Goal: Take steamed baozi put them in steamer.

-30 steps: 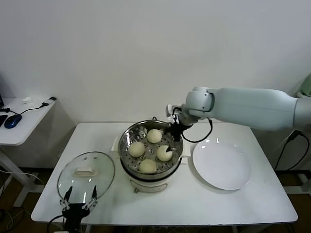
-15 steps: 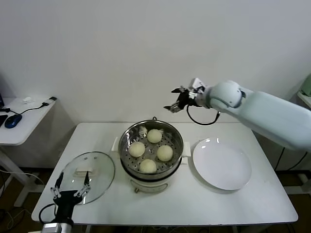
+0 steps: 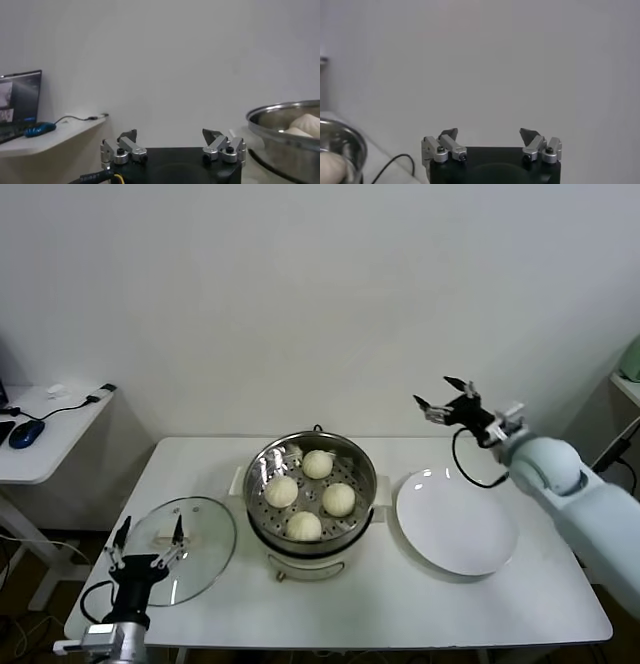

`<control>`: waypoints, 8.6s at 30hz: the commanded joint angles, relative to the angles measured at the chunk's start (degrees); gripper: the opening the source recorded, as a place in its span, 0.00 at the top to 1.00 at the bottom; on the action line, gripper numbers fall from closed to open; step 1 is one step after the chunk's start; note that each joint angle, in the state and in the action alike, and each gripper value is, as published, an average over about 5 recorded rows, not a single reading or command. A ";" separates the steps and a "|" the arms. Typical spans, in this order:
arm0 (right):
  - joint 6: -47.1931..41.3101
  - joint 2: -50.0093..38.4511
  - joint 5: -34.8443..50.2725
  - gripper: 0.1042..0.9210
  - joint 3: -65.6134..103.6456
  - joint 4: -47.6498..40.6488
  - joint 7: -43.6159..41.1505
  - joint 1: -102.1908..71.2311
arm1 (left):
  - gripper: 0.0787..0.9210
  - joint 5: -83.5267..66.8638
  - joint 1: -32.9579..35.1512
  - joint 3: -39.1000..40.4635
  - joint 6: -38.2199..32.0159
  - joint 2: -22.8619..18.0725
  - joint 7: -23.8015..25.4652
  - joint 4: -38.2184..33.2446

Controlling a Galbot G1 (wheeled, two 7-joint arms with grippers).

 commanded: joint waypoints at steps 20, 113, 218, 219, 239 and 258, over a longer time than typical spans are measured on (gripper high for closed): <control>17.14 26.19 -16.35 0.12 27.17 1.33 5.69 -44.91 | 0.12 66.20 -0.87 -0.10 -7.16 9.32 -18.58 12.95; 12.66 24.61 -22.42 0.12 23.10 7.63 11.97 -44.46 | 0.94 75.32 -14.08 1.59 4.48 9.24 -15.33 20.35; 16.76 33.28 -31.24 0.12 31.19 9.29 13.45 -46.98 | 0.81 98.56 -30.51 43.14 42.15 -4.46 13.11 11.88; 16.68 33.25 -31.23 0.12 31.13 9.35 13.43 -46.94 | 0.77 97.48 -30.42 43.38 42.15 -3.99 13.42 10.80; 17.56 31.26 -27.97 0.12 28.12 10.86 13.74 -46.70 | 0.14 25.08 -18.79 28.57 18.59 0.94 -10.28 -5.77; 20.78 29.68 -27.04 0.12 24.94 8.05 13.09 -45.05 | 0.12 -19.15 -5.89 -0.88 -2.73 11.78 -5.45 4.02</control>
